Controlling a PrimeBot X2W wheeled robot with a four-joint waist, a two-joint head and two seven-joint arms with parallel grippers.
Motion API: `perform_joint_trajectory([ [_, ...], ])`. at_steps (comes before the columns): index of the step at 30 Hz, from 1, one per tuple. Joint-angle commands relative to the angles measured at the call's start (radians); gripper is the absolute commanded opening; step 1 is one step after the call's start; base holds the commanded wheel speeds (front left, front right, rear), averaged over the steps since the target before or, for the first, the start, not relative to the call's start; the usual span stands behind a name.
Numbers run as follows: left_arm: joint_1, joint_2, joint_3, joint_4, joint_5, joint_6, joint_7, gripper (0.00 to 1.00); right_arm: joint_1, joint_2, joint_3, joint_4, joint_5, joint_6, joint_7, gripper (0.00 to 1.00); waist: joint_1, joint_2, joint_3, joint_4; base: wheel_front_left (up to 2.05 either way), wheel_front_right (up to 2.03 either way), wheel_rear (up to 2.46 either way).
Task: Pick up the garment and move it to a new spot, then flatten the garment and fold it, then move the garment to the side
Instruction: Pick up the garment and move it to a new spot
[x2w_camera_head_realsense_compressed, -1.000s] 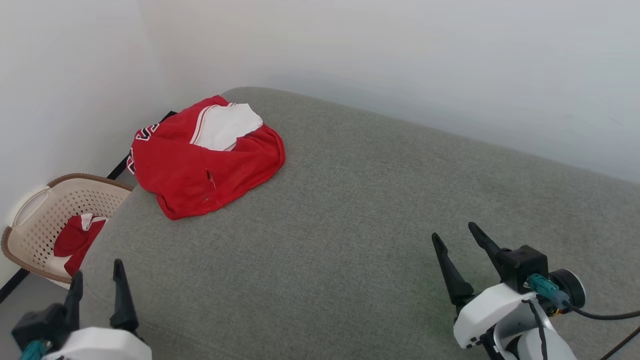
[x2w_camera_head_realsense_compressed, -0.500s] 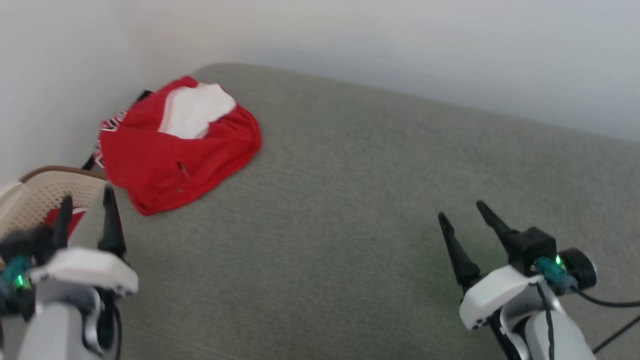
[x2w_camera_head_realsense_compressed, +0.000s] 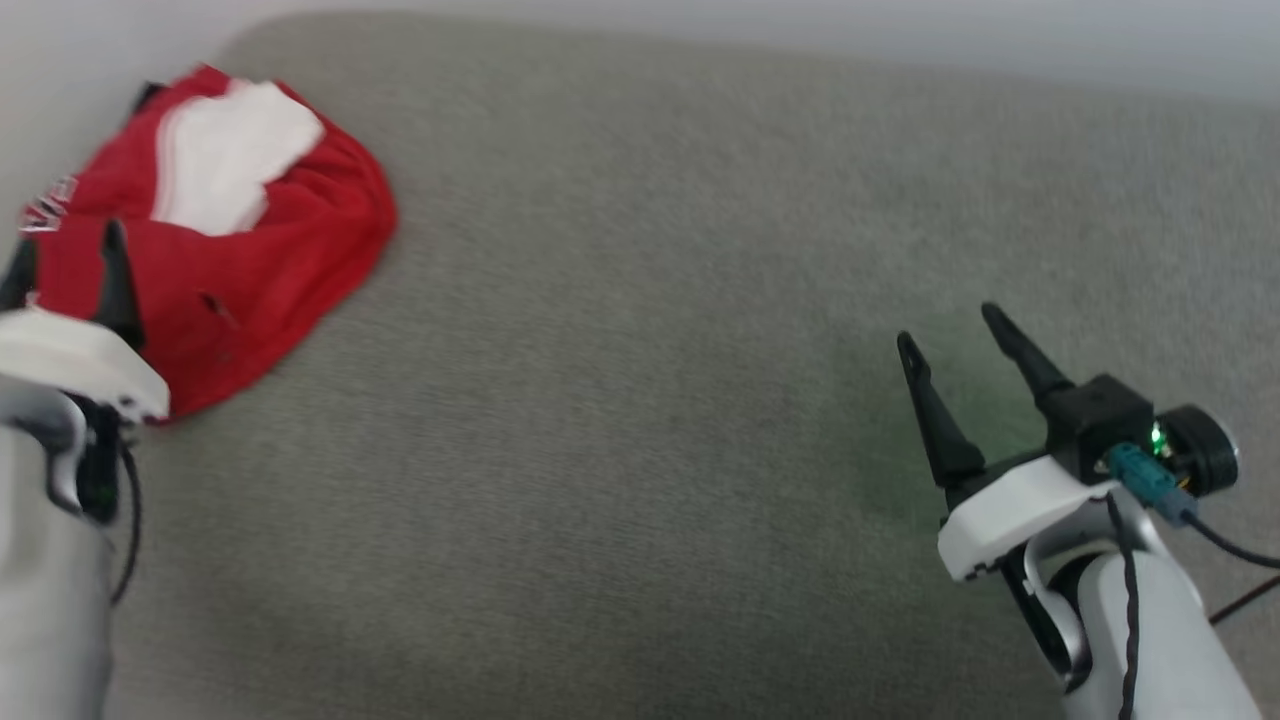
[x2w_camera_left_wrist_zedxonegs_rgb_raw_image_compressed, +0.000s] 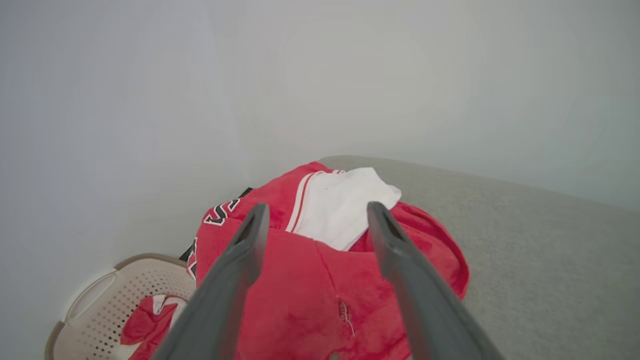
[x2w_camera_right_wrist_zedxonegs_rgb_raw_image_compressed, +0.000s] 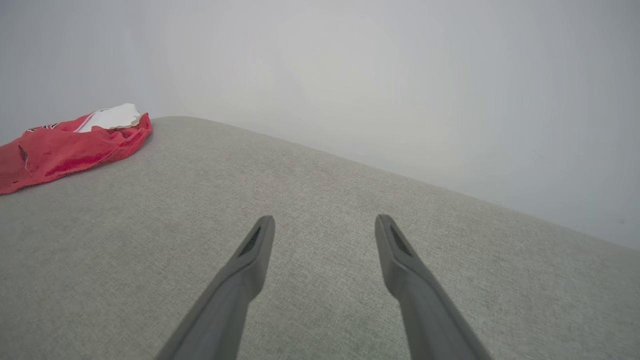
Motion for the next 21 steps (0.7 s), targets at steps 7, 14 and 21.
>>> perform_joint_trajectory([
  [7, -0.171, 0.047, -0.071, 0.187, -0.055, -0.006, 0.073, 1.0, -0.045, -0.007, 0.001, -0.072, -0.02, 0.0, 0.025, 1.0, 0.0, 0.0, 0.151, -0.085, 0.0, 0.0, 0.0],
  [14, -0.282, 0.078, -0.13, 0.337, -0.112, -0.007, 0.243, 1.0, -0.056, -0.015, 0.008, -0.12, -0.027, 0.0, 0.056, 1.0, 0.0, 0.0, 0.205, -0.1, 0.0, 0.0, 0.0],
  [21, -0.332, 0.081, -0.147, 0.44, -0.152, -0.007, 0.433, 1.0, -0.066, -0.018, 0.024, -0.157, -0.03, 0.0, 0.082, 1.0, 0.0, 0.0, 0.222, -0.113, 0.0, 0.0, 0.0],
])
